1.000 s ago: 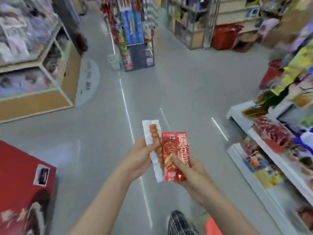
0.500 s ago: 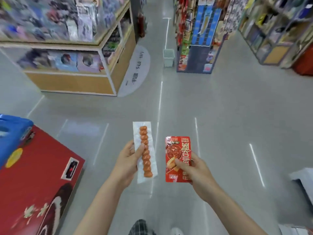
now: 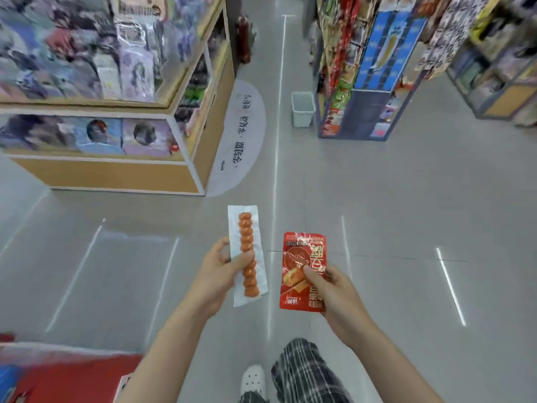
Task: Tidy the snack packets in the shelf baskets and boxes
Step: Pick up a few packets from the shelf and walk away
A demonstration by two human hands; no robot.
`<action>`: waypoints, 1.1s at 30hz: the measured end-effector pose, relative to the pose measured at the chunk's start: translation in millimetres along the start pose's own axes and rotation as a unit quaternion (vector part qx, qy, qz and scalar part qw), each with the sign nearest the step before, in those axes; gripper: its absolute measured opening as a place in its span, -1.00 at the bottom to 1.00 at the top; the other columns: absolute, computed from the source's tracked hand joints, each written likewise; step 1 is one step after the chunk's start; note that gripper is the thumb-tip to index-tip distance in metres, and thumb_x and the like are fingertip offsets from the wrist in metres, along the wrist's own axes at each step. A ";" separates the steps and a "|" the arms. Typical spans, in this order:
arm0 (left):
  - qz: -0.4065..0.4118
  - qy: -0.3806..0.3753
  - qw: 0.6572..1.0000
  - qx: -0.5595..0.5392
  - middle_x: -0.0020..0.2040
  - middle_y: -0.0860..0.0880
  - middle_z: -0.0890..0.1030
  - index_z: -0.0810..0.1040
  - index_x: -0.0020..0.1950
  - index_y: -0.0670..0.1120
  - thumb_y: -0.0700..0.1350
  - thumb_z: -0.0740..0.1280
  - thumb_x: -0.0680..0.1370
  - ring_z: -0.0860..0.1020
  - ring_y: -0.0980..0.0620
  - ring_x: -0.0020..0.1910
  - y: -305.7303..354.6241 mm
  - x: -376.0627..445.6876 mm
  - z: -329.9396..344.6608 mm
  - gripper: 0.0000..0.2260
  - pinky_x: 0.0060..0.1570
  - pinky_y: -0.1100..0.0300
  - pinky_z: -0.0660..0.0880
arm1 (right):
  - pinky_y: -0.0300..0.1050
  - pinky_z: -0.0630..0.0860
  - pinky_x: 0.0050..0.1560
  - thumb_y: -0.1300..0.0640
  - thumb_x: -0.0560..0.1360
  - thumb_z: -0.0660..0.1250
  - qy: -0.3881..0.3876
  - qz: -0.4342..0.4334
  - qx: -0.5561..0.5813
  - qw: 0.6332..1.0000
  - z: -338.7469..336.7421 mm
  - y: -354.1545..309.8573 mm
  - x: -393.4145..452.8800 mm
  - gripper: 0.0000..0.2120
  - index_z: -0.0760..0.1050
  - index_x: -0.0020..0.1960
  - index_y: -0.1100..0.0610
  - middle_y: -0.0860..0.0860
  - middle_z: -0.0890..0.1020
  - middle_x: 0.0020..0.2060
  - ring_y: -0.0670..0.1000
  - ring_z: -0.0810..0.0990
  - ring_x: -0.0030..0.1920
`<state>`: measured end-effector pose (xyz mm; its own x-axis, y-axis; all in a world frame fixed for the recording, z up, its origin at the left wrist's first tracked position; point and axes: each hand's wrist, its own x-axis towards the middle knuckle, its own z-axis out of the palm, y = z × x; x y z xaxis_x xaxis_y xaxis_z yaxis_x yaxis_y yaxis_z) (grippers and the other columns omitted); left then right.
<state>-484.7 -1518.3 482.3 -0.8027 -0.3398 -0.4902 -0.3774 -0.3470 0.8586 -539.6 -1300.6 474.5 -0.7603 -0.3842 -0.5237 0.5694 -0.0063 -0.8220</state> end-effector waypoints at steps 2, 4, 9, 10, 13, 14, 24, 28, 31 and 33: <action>-0.001 -0.004 0.999 0.039 -0.03 -0.12 0.72 0.49 0.21 -0.10 -0.20 0.44 0.52 0.70 -0.10 -0.09 29.3 53.5 9.4 -0.71 -0.23 0.13 0.59 | 0.05 0.62 0.03 0.04 0.47 0.42 0.017 -0.005 0.011 1.000 5.7 -25.0 43.6 -0.71 0.56 0.16 0.08 0.06 0.72 -0.01 0.09 0.71 0.00; 0.002 -0.021 0.998 0.052 -0.05 -0.11 0.72 0.50 0.19 -0.09 -0.20 0.45 0.51 0.70 -0.08 -0.10 56.5 112.0 18.0 -0.72 -0.25 0.18 0.59 | 0.13 0.60 0.11 0.08 0.50 0.41 0.034 -0.008 0.015 0.999 10.9 -50.2 98.2 -0.72 0.56 0.18 0.12 0.09 0.71 0.01 0.12 0.70 0.02; 0.003 0.003 0.998 0.063 0.04 -0.23 0.67 0.46 0.23 -0.14 -0.25 0.37 0.57 0.65 -0.20 0.02 118.9 246.4 31.7 -0.75 0.01 -0.07 0.61 | -0.03 0.62 -0.04 0.13 0.55 0.35 0.022 0.010 0.018 1.000 21.4 -127.6 243.8 -0.79 0.56 0.16 0.15 0.08 0.72 -0.03 0.09 0.71 -0.01; -0.001 0.009 0.998 0.061 0.04 -0.25 0.67 0.46 0.23 -0.13 -0.26 0.35 0.58 0.65 -0.19 0.01 134.6 271.1 32.4 -0.76 0.00 -0.06 0.61 | -0.05 0.62 -0.06 0.12 0.56 0.35 0.011 0.021 0.017 1.000 25.8 -146.7 272.4 -0.80 0.56 0.15 0.14 0.07 0.72 -0.03 0.08 0.71 -0.02; 0.014 0.026 0.997 0.065 -0.02 -0.18 0.69 0.47 0.19 -0.06 -0.29 0.33 0.58 0.68 -0.03 -0.12 179.5 334.2 33.2 -0.77 -0.21 0.15 0.60 | -0.06 0.62 -0.07 0.13 0.55 0.35 -0.014 0.027 0.001 1.000 35.3 -198.8 344.7 -0.81 0.58 0.13 0.15 0.08 0.72 -0.04 0.08 0.71 -0.02; 0.022 0.035 0.997 0.066 -0.03 -0.14 0.70 0.47 0.18 -0.02 -0.28 0.33 0.58 0.68 0.01 -0.14 198.9 363.3 33.4 -0.76 -0.24 0.21 0.58 | -0.07 0.63 -0.08 0.13 0.54 0.36 -0.017 0.026 -0.008 0.999 39.9 -222.3 374.8 -0.82 0.58 0.12 0.14 0.08 0.72 -0.04 0.08 0.71 -0.02; 0.004 0.007 0.997 0.077 -0.03 -0.08 0.71 0.46 0.24 -0.05 -0.23 0.34 0.59 0.68 -0.04 -0.04 347.6 674.3 55.9 -0.75 -0.06 0.07 0.59 | 0.13 0.61 0.09 0.13 0.48 0.43 0.046 0.016 -0.014 0.999 51.6 -384.4 671.2 -0.74 0.60 0.11 0.24 0.18 0.71 -0.03 0.18 0.70 0.00; -0.013 -0.030 0.995 0.095 -0.07 -0.10 0.71 0.51 0.18 -0.11 -0.24 0.35 0.58 0.67 -0.11 -0.02 421.6 797.1 90.0 -0.82 0.04 0.00 0.60 | 0.02 0.62 -0.04 0.10 0.53 0.38 0.077 0.015 0.012 0.997 45.8 -454.4 770.7 -0.77 0.60 0.12 0.22 0.16 0.72 -0.04 0.15 0.71 -0.03; -0.017 -0.051 0.992 0.113 -0.12 -0.08 0.72 0.51 0.15 -0.11 -0.24 0.36 0.57 0.67 -0.01 -0.15 475.2 882.3 120.4 -0.84 -0.12 0.16 0.61 | -0.03 0.62 -0.11 0.10 0.50 0.39 0.108 0.010 0.039 0.993 37.2 -503.7 840.5 -0.76 0.62 0.09 0.23 0.18 0.71 -0.06 0.14 0.71 -0.07; -0.021 -0.067 0.988 0.135 -0.10 -0.10 0.71 0.51 0.15 -0.13 -0.23 0.36 0.58 0.66 0.00 -0.15 501.4 936.8 140.5 -0.84 -0.14 0.16 0.60 | -0.01 0.62 -0.08 0.07 0.46 0.42 0.116 0.006 0.059 0.991 30.8 -532.2 888.1 -0.71 0.62 0.10 0.24 0.20 0.71 -0.03 0.16 0.70 -0.04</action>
<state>-1490.8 -1887.8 474.7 -0.8304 -0.2056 -0.5178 -0.5069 -0.1066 0.8554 -1508.2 -1666.9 453.8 -0.7972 -0.1615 -0.5816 0.6007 -0.1173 -0.7908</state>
